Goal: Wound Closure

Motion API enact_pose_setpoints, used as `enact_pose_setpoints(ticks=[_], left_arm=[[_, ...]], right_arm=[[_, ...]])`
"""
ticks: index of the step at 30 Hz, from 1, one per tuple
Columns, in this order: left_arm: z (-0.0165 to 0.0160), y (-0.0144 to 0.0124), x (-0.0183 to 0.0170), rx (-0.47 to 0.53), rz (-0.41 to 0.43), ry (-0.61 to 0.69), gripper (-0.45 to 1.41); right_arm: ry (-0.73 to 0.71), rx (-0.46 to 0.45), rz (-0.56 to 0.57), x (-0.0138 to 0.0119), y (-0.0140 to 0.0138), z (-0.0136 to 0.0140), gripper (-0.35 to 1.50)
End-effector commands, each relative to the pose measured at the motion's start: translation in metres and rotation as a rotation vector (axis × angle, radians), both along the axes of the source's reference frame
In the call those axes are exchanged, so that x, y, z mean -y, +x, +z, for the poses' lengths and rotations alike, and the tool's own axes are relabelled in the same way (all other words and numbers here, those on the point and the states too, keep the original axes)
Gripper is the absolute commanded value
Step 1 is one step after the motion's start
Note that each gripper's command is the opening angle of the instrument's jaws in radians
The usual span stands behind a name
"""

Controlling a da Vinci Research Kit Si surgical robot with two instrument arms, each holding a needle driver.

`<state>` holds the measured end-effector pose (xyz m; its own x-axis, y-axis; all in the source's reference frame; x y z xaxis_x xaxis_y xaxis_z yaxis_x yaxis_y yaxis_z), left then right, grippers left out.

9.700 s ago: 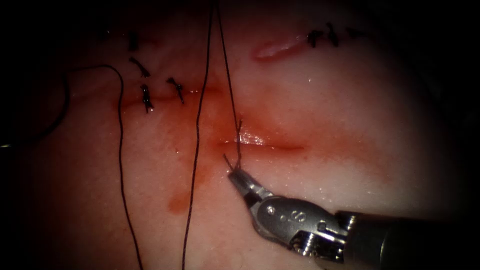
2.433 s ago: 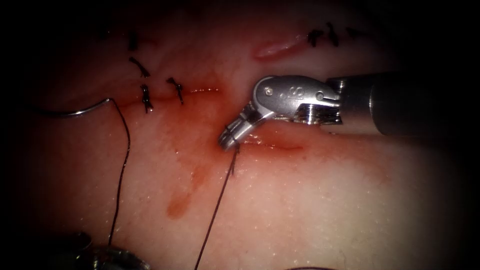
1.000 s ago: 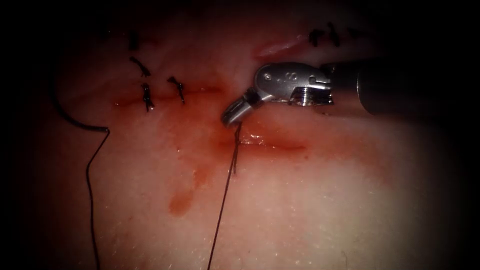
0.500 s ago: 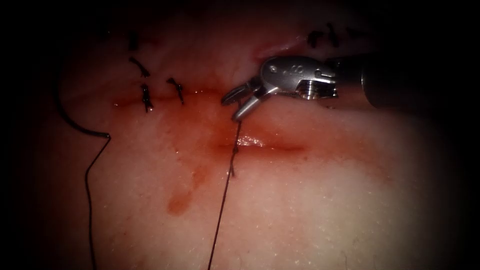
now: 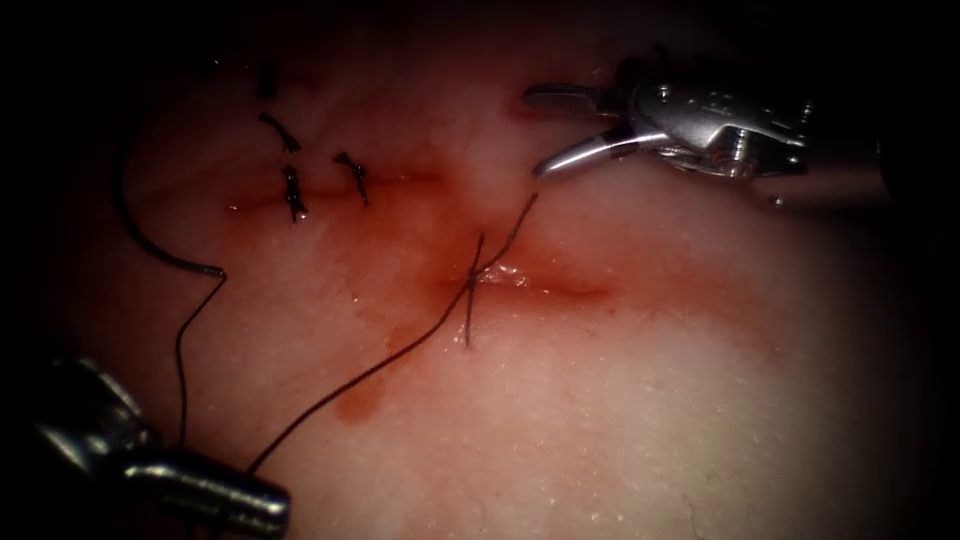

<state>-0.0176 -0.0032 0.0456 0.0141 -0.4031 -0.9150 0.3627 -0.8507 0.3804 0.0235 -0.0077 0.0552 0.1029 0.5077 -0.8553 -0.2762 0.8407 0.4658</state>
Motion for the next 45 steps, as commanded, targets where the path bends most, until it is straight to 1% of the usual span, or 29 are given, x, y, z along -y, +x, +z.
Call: enact_pose_setpoints(ticks=[1,2,3,4,5,6,7,8,9,10,11,14,15,17,20,21,25,26,31,32,33,35,37,41,44,45], left_arm=[[0.0007,-0.0009,-0.0007,0.004,0.028,-0.006,-0.45],[0.0008,-0.0015,-0.0018,0.038,0.068,-0.007,-0.45],[0.0008,-0.0015,-0.0018,0.038,0.068,-0.007,-0.45],[0.0009,-0.0018,-0.0022,0.054,0.076,-0.005,-0.45],[0.0015,-0.0029,-0.0037,0.098,0.100,-0.004,-0.45],[0.0015,-0.0029,-0.0037,0.098,0.100,-0.004,-0.45],[0.0017,-0.0032,-0.0043,0.118,0.114,-0.002,-0.45],[0.0022,-0.0037,-0.0052,0.151,0.135,0.006,-0.45],[0.0028,-0.0044,-0.0065,0.176,0.147,0.006,-0.45],[0.0028,-0.0044,-0.0065,0.176,0.147,0.006,-0.45],[0.0034,-0.0049,-0.0078,0.194,0.152,0.010,-0.45],[0.0047,-0.0051,-0.0097,0.204,0.149,0.011,-0.45],[0.0059,-0.0049,-0.0108,0.203,0.144,0.008,-0.45],[0.0064,-0.0048,-0.0112,0.199,0.140,0.006,-0.45],[0.0115,-0.0042,-0.0134,0.131,0.087,-0.024,-0.45],[0.0115,-0.0042,-0.0134,0.131,0.087,-0.024,-0.45],[0.0152,-0.0040,-0.0140,0.076,0.064,-0.015,-0.45],[0.0171,-0.0038,-0.0139,0.041,0.059,-0.015,-0.45],[0.0207,-0.0031,-0.0140,-0.032,0.042,-0.015,-0.45],[0.0220,-0.0029,-0.0140,-0.058,0.037,-0.012,-0.45],[0.0220,-0.0029,-0.0140,-0.058,0.037,-0.012,-0.45],[0.0233,-0.0029,-0.0138,-0.082,0.038,-0.011,-0.45],[0.0247,-0.0030,-0.0129,-0.101,0.034,-0.009,-0.45],[0.0261,-0.0041,-0.0096,-0.072,0.087,0.013,-0.45],[0.0261,-0.0044,-0.0085,-0.064,0.102,0.023,-0.45],[0.0261,-0.0048,-0.0081,-0.062,0.104,0.020,-0.45]], right_arm=[[-0.005,-0.010,0.014,0.0005,0.0018,-0.0004,1.01],[-0.009,-0.019,0.024,0.0014,0.0028,-0.0010,0.93],[-0.009,-0.019,0.024,0.0014,0.0028,-0.0010,0.93],[-0.016,-0.025,0.027,0.0018,0.0033,-0.0012,0.81],[-0.025,-0.053,0.041,0.0031,0.0048,-0.0016,0.36],[-0.025,-0.053,0.041,0.0031,0.0048,-0.0016,0.36],[-0.030,-0.059,0.048,0.0037,0.0054,-0.0017,0.24],[-0.038,-0.067,0.046,0.0045,0.0062,-0.0016,0.04],[-0.048,-0.083,0.035,0.0054,0.0072,-0.0013,-0.32],[-0.048,-0.083,0.035,0.0054,0.0072,-0.0013,-0.32],[-0.057,-0.086,0.031,0.0061,0.0079,-0.0010,-0.35],[-0.070,-0.104,0.015,0.0071,0.0084,-0.0006,-0.35],[-0.075,-0.120,-0.016,0.0077,0.0084,-0.0004,-0.35],[-0.076,-0.121,-0.022,0.0079,0.0084,-0.0004,-0.35],[-0.075,-0.140,-0.053,0.0090,0.0084,-0.0012,-0.35],[-0.075,-0.140,-0.053,0.0090,0.0084,-0.0012,-0.35],[-0.076,-0.161,-0.047,0.0095,0.0085,-0.0018,-0.35],[-0.078,-0.174,-0.036,0.0096,0.0084,-0.0020,-0.35],[-0.084,-0.196,-0.020,0.0099,0.0080,-0.0020,-0.35],[-0.089,-0.214,-0.002,0.0101,0.0078,-0.0020,-0.35],[-0.089,-0.214,-0.002,0.0101,0.0078,-0.0020,-0.35],[-0.092,-0.224,0.028,0.0102,0.0076,-0.0021,-0.35],[-0.097,-0.245,0.093,0.0101,0.0073,-0.0022,-0.35],[-0.019,-0.137,0.255,0.0104,0.0072,-0.0022,-0.35],[0.023,-0.107,0.321,0.0107,0.0071,-0.0021,-0.35],[0.089,-0.112,0.368,0.0109,0.0073,-0.0020,-0.35]])
